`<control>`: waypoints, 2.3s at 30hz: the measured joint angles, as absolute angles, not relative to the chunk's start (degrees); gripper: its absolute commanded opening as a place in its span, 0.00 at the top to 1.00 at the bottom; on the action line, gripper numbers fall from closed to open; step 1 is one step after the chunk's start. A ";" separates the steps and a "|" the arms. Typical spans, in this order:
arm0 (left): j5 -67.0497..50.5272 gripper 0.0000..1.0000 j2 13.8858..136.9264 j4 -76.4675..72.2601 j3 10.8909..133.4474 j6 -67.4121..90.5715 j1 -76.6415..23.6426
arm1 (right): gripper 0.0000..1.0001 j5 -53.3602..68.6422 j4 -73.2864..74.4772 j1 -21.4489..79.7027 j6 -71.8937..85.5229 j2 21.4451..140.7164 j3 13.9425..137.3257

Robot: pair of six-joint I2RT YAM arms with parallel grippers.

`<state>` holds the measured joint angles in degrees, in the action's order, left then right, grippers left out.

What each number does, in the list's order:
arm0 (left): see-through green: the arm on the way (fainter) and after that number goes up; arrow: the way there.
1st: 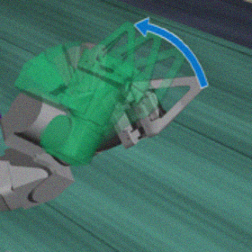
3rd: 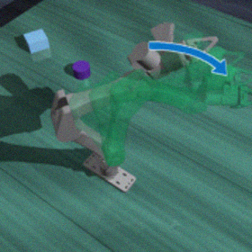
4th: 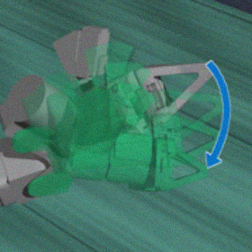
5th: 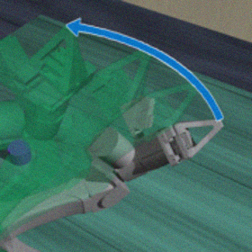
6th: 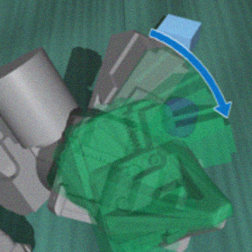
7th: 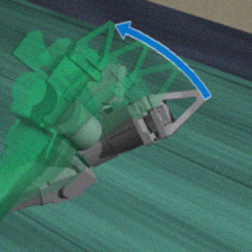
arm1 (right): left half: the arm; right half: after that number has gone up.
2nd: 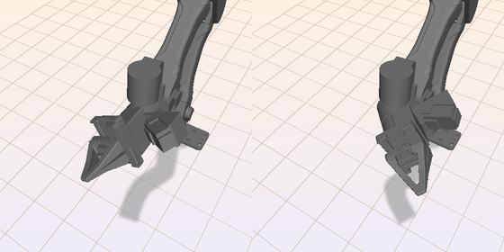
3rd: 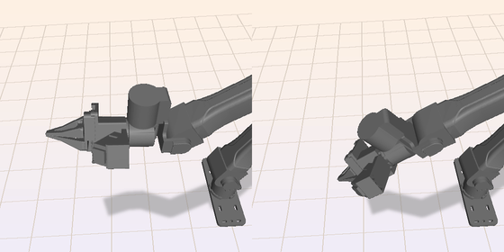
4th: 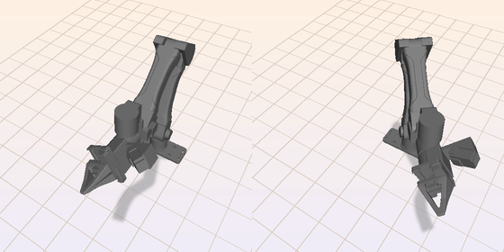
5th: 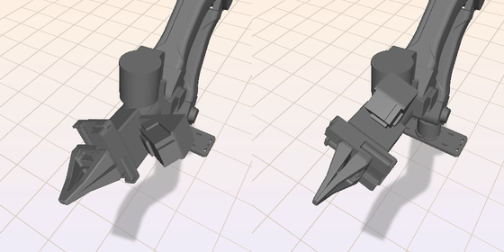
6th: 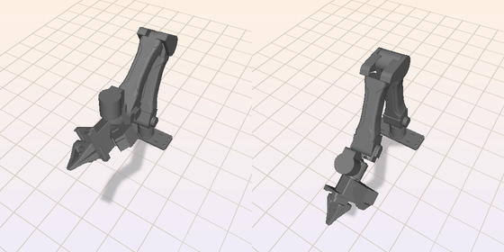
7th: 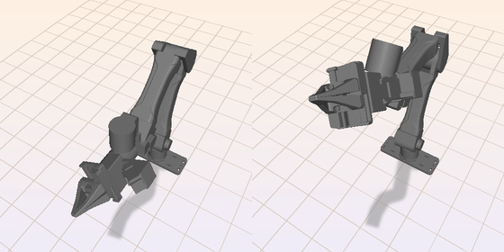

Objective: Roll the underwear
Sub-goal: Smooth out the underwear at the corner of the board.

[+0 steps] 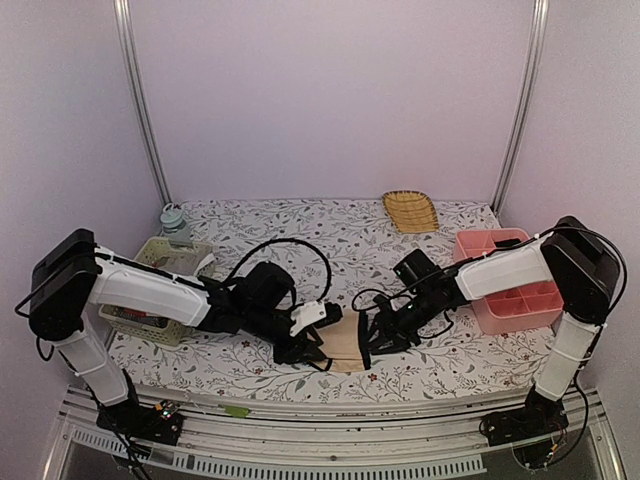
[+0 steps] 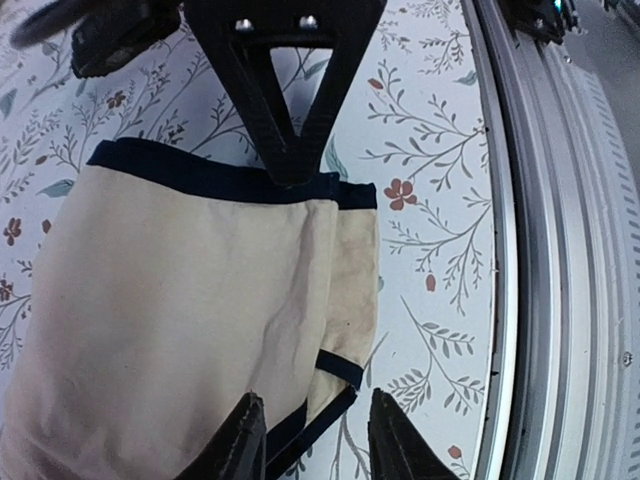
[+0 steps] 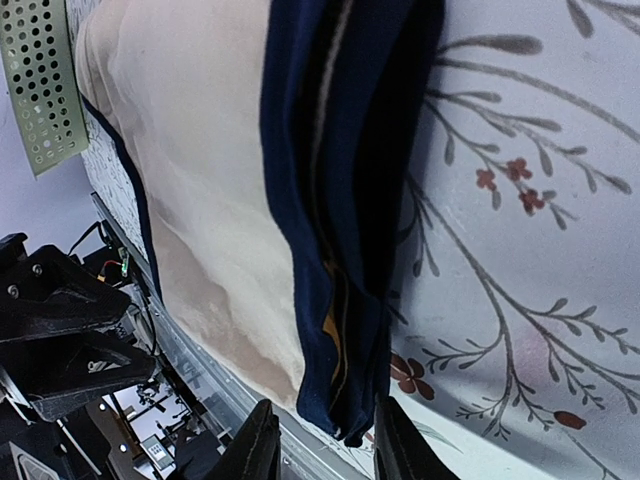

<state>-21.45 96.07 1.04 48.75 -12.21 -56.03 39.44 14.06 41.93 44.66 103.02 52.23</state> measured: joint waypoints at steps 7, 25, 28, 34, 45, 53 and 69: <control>-19.99 0.64 98.74 1.17 48.80 -13.37 -57.30 | 0.75 39.72 13.85 41.93 44.86 104.27 53.30; -15.57 0.68 99.48 1.48 49.19 -16.16 -57.89 | 1.00 41.89 13.30 41.93 45.08 106.59 54.92; -14.33 0.67 100.05 1.26 49.67 -16.69 -58.06 | 1.00 41.95 13.30 41.93 45.04 106.59 54.92; -11.44 0.66 101.03 1.15 50.11 -18.55 -58.98 | 1.00 41.95 13.30 41.93 45.04 106.59 54.92; -8.82 0.90 101.97 0.99 50.96 -20.16 -59.31 | 1.00 41.95 13.30 41.76 45.04 106.59 54.92; -9.13 1.00 102.39 0.95 51.66 -20.99 -59.40 | 1.00 42.04 13.34 41.50 45.01 106.59 54.92; -13.58 1.00 96.55 0.89 49.98 -22.74 -61.14 | 1.00 42.41 14.44 41.47 45.84 100.75 52.45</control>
<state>-13.58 96.55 0.89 49.98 -22.74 -61.14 42.41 14.44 41.47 45.84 100.75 52.45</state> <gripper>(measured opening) 0.008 0.009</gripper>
